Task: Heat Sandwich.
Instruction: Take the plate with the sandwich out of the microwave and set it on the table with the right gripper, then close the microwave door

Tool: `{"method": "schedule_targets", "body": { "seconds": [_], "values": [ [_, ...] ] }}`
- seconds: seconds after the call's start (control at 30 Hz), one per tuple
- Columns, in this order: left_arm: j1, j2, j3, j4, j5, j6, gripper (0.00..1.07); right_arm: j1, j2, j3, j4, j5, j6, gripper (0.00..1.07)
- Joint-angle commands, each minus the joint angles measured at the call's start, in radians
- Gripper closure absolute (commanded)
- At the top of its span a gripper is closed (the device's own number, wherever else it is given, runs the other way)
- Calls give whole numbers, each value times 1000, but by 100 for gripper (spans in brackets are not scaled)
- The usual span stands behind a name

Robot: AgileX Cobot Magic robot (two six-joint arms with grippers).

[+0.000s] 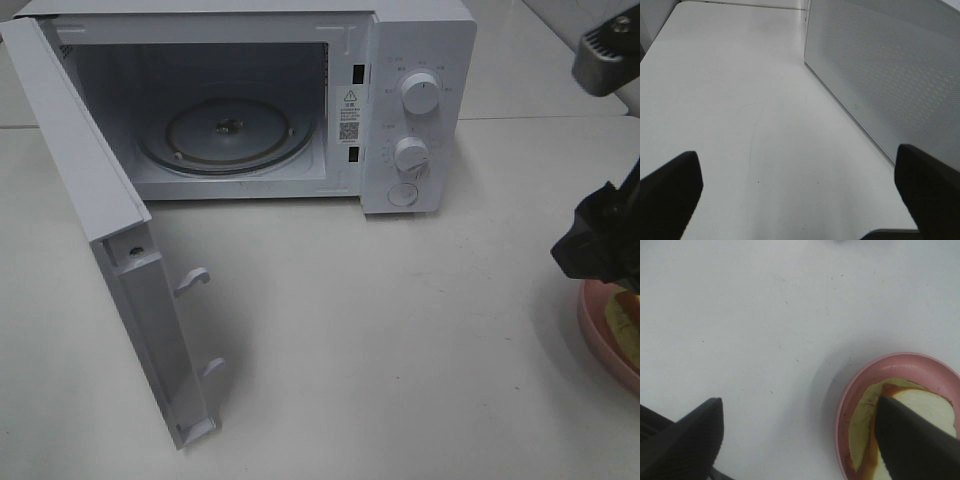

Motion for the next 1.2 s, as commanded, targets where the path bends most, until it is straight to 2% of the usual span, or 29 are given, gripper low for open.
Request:
{"method": "schedule_targets", "body": {
  "seconds": [0.03,0.6,0.7,0.73,0.87,1.2],
  "values": [
    [2,-5,2,-8,-13,0,8,-1,-59,-8,36,27,-27,28],
    [2,-5,2,-8,-13,0,8,-21,-277,-8,52,155,-49,30],
    [2,-5,2,-8,-13,0,8,-84,-311,-8,76,171,-51,31],
    [2,-5,2,-8,-13,0,8,-132,-339,-8,84,173,-56,31],
    [2,-5,2,-8,-13,0,8,-200,-384,0,109,172,-65,31],
    [2,-5,2,-8,-13,0,8,-375,-604,174,190,167,-65,31]
  ]
}}
